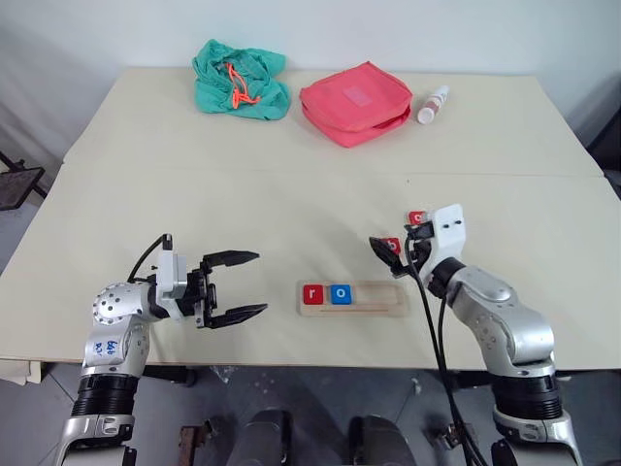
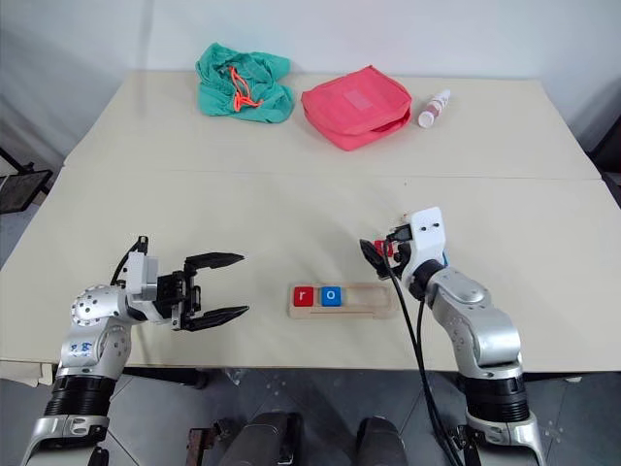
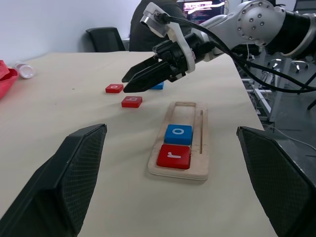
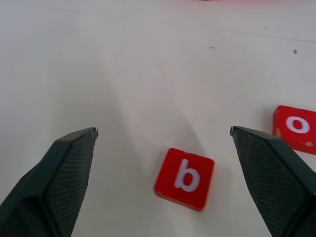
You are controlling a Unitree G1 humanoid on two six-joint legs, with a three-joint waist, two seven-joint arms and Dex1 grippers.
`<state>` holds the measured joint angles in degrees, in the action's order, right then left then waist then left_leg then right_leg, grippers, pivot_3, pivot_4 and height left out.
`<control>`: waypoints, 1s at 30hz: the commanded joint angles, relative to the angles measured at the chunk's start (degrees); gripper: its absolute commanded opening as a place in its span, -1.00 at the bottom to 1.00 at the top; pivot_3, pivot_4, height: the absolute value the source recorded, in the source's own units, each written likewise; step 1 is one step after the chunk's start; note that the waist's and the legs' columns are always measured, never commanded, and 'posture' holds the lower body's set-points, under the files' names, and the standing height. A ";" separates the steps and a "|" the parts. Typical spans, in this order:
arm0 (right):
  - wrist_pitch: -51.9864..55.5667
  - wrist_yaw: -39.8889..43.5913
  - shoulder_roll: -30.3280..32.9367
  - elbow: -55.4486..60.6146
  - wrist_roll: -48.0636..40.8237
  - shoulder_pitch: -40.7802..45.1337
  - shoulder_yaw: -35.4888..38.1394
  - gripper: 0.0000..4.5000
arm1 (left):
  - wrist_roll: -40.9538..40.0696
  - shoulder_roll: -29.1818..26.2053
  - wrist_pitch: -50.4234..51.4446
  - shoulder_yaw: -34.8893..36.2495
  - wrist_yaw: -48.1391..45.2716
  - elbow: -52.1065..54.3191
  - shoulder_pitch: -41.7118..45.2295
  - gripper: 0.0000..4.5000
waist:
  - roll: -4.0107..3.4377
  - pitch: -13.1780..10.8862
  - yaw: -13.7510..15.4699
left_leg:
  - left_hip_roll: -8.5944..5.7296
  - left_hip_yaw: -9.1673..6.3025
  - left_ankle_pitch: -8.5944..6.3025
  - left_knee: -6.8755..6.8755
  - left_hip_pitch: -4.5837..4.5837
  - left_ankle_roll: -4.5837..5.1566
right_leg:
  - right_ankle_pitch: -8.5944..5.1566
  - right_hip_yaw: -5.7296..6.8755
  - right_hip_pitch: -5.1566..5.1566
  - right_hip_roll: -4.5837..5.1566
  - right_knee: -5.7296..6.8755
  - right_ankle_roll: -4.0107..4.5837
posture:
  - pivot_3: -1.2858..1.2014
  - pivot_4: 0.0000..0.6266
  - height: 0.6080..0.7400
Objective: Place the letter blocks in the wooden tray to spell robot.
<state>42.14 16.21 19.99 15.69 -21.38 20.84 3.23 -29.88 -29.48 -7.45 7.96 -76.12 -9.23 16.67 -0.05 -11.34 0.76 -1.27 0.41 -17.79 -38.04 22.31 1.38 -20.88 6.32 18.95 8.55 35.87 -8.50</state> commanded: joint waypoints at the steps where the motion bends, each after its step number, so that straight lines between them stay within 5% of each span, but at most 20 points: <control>1: 1.57 -2.92 -0.73 2.65 1.81 0.58 -0.45 1.00 | -0.85 0.14 -0.38 0.33 0.69 2.71 -0.91 0.99 | 0.00 0.00 -0.13 | 0.01 0.00 0.00 0.00 0.00 0.00 | 0.00 0.00 0.00 -0.01 0.00 0.00 | 0.03 -0.52 1.00; 25: 3.73 -8.85 -6.43 -4.22 8.65 0.36 -2.62 1.00 | -1.28 0.12 0.05 0.54 2.44 6.57 -3.65 0.99 | 0.05 0.03 -1.02 | 0.06 0.25 0.00 0.08 0.08 -0.01 | 0.00 -0.18 0.41 -0.01 0.22 0.00 | 0.03 -0.52 1.00; 30: 3.34 -8.96 -7.47 -4.85 9.49 -0.34 -3.02 0.46 | -1.35 -0.19 0.05 0.75 2.48 6.89 -4.33 1.00 | 0.12 0.07 -1.03 | 0.06 0.24 0.00 0.07 0.08 -0.01 | 0.00 -0.19 0.40 -0.01 0.22 0.00 | 0.03 -0.52 1.00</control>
<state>44.90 7.28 13.15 11.79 -11.93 21.69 0.50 -30.00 -29.19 -7.10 7.99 -73.63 -4.83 12.78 0.07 -11.27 -0.26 -1.21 0.65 -17.79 -37.97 22.38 1.37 -20.88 6.13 19.35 8.54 36.09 -8.50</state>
